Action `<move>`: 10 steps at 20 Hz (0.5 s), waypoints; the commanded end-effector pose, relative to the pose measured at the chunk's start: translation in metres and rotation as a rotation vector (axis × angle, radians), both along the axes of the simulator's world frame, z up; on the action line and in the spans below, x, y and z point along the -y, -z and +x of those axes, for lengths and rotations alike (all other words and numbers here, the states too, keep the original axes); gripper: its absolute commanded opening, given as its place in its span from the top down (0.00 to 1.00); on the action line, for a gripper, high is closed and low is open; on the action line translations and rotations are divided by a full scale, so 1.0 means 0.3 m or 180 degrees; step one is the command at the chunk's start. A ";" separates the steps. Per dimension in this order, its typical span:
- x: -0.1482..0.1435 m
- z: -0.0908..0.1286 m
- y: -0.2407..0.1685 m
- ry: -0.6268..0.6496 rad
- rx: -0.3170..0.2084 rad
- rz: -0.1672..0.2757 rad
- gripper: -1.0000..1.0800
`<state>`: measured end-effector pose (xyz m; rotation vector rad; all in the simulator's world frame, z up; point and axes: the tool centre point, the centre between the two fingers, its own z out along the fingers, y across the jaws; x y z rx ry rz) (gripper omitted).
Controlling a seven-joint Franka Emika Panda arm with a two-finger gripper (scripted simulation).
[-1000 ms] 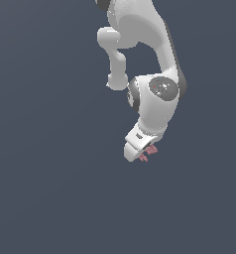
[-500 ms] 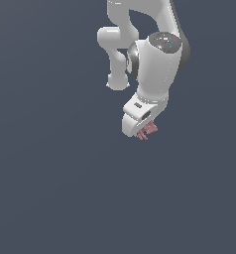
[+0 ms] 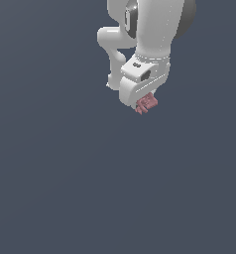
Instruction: Pick up the object and move it to a goal position.
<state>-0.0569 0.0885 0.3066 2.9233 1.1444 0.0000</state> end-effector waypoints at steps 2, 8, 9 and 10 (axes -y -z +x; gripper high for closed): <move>0.010 -0.069 -0.107 -0.0001 0.0000 0.0004 1.00; 0.027 -0.176 -0.283 -0.0002 -0.0001 0.0008 1.00; 0.030 -0.191 -0.309 -0.0003 -0.0002 0.0009 1.00; 0.032 -0.205 -0.334 -0.0003 -0.0002 0.0009 1.00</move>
